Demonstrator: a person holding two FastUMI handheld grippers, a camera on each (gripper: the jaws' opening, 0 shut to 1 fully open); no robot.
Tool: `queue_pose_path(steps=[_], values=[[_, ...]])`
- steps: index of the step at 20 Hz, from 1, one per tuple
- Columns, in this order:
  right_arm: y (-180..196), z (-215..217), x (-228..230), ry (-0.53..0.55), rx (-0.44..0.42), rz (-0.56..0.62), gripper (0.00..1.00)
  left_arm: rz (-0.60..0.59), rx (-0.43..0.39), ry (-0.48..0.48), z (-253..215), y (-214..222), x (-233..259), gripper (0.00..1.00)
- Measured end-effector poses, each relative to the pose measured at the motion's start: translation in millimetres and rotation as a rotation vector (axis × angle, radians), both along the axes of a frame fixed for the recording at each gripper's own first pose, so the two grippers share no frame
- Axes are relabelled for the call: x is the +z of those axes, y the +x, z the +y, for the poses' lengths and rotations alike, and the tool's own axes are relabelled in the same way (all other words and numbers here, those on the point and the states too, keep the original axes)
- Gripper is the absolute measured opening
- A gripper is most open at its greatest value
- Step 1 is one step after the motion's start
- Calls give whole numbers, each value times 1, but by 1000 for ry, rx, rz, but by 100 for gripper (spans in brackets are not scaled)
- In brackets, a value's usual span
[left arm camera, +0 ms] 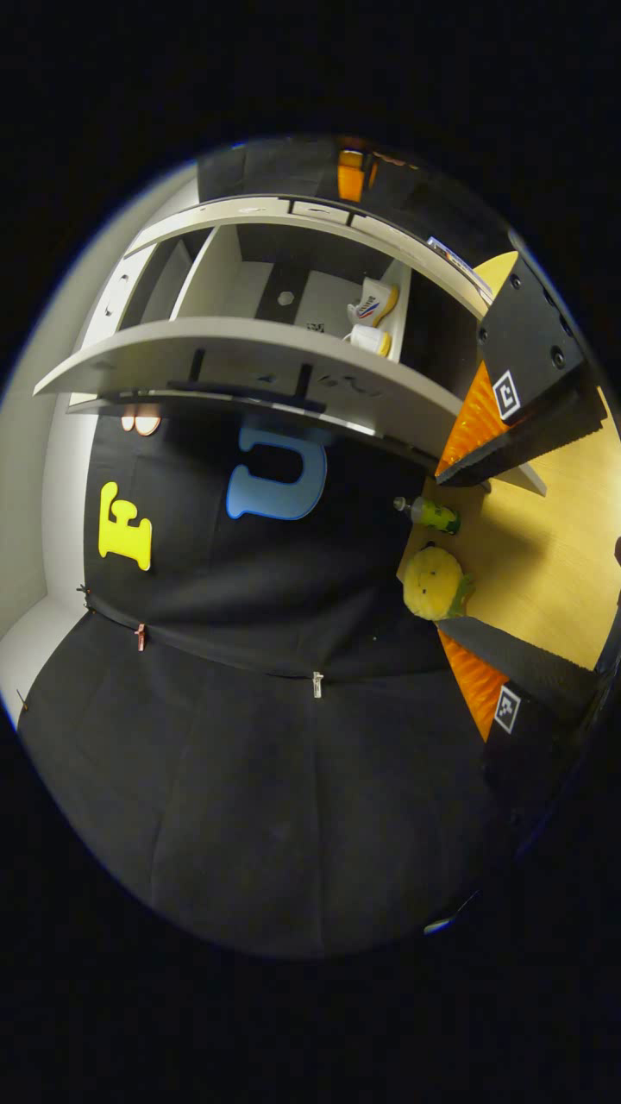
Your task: Grab one shoe with the right hand and put it into the shoe cabinet, grab the other shoe with the left hand and put it into the shoe cabinet; then close the right door with the right hand and the left door with the left hand.
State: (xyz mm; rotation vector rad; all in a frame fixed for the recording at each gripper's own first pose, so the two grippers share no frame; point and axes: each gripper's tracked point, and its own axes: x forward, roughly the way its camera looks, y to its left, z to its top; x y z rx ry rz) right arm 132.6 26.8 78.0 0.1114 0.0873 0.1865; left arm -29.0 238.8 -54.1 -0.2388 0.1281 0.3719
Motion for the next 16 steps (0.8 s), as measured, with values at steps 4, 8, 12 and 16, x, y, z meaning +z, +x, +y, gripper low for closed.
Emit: queue_pose_path(steps=[4,8,12,16], values=[[-5,-7,-22,-8,-49,44,98,-50,-79,-4,21,24,32,95],[-12,-4,-38,-36,-70,68,98,-117,-168,58,42,60,81,95],[-17,1,-57,-66,-84,105,99,-165,-286,47,43,97,115,95],[-26,1,-71,-82,-93,143,99,-176,-378,80,35,122,144,95]])
